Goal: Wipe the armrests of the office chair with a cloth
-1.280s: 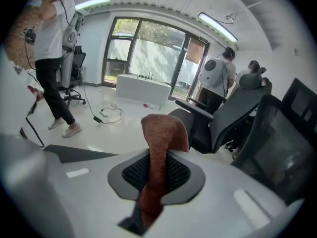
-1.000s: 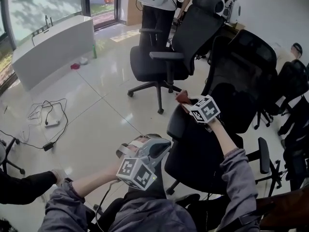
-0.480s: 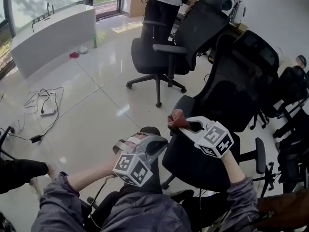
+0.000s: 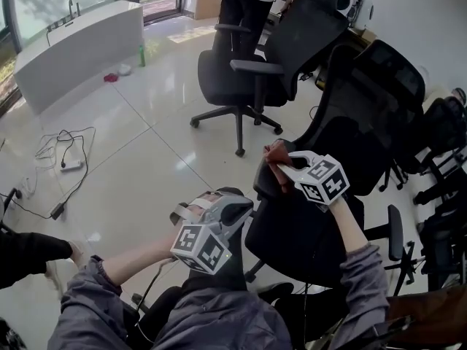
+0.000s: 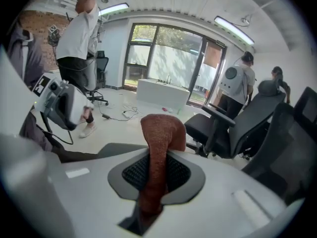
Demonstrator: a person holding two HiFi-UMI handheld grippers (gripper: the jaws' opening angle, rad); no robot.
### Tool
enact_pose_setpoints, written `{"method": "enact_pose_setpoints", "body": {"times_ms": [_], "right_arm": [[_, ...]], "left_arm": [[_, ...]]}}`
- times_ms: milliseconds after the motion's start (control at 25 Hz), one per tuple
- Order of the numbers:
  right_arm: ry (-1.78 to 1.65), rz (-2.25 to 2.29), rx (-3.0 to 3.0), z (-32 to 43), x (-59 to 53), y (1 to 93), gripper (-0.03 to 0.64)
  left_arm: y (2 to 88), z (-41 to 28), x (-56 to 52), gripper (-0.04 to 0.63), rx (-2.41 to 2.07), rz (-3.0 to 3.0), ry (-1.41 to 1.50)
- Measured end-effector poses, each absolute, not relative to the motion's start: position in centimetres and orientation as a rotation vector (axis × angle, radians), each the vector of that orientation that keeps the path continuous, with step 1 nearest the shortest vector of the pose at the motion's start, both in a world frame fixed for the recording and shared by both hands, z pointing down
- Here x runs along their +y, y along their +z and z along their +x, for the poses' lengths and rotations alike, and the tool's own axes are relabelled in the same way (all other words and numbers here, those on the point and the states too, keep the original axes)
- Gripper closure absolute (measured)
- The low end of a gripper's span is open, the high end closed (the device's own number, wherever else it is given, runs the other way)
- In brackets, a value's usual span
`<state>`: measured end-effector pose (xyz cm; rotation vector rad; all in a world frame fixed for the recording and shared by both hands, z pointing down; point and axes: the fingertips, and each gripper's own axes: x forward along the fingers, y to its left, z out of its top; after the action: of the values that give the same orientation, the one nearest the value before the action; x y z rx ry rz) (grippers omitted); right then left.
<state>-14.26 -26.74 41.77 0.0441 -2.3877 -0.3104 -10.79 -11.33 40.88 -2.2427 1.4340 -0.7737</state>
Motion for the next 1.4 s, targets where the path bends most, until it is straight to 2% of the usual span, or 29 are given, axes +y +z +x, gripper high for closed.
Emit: {"method": "enact_pose_setpoints", "body": {"times_ms": [520, 1160, 1400], "right_arm": [[-0.238, 0.349, -2.33, -16.1, -38.5, 43.8, 0.566], [-0.414, -0.115, -2.469, -13.2, -18.8, 40.1, 0.566], [-0.401, -0.12, -2.509, -11.9, -18.0, 39.0, 0.566]], "left_arm": [[42.3, -12.0, -11.6, 0.578, 1.471, -2.264, -0.796], [42.6, -9.7, -11.1, 0.578, 1.396, -2.282, -0.806], [42.8, -9.3, -11.1, 0.578, 1.385, -2.292, -0.806]]}}
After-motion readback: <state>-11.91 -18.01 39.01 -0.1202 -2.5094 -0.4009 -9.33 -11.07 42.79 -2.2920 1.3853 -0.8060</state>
